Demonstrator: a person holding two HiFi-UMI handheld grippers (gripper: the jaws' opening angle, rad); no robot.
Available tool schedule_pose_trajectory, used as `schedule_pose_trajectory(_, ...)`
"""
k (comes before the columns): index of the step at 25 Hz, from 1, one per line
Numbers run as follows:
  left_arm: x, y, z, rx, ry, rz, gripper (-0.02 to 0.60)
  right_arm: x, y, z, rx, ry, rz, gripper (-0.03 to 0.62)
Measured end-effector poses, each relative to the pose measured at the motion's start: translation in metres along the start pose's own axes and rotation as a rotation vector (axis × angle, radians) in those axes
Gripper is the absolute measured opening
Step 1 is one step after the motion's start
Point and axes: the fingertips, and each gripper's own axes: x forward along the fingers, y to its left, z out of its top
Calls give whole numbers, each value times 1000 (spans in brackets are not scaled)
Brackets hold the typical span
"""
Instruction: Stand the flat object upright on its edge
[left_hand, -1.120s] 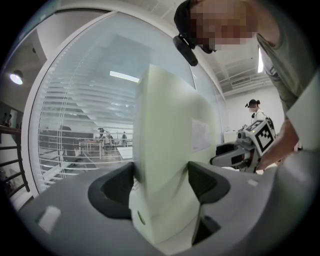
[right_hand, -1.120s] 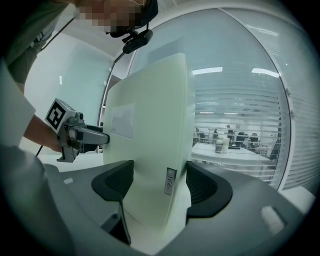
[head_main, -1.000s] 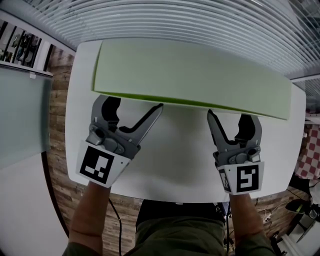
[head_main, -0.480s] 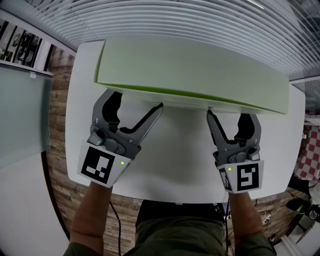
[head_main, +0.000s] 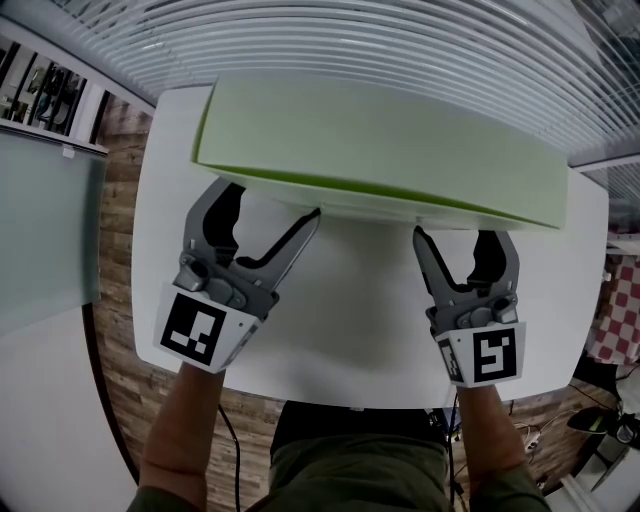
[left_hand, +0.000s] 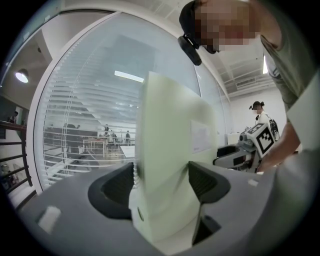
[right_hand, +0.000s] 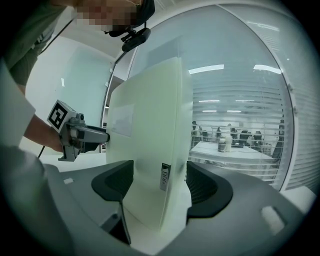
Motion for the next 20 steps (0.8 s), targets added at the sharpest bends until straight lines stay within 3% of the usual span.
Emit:
schedule_pose_trajectory(5,-7,10,-1,66,-7,15,325,1,0,2,0,-2,8,336)
schedule_pose_trajectory(17,-24,3,21,5,-7,78,325,-15,-7,17,8,-17,36,334)
schedule_pose_trajectory(20,-33,3,27,31,-14,93,325,-21,-7,26,7,-26,41,334)
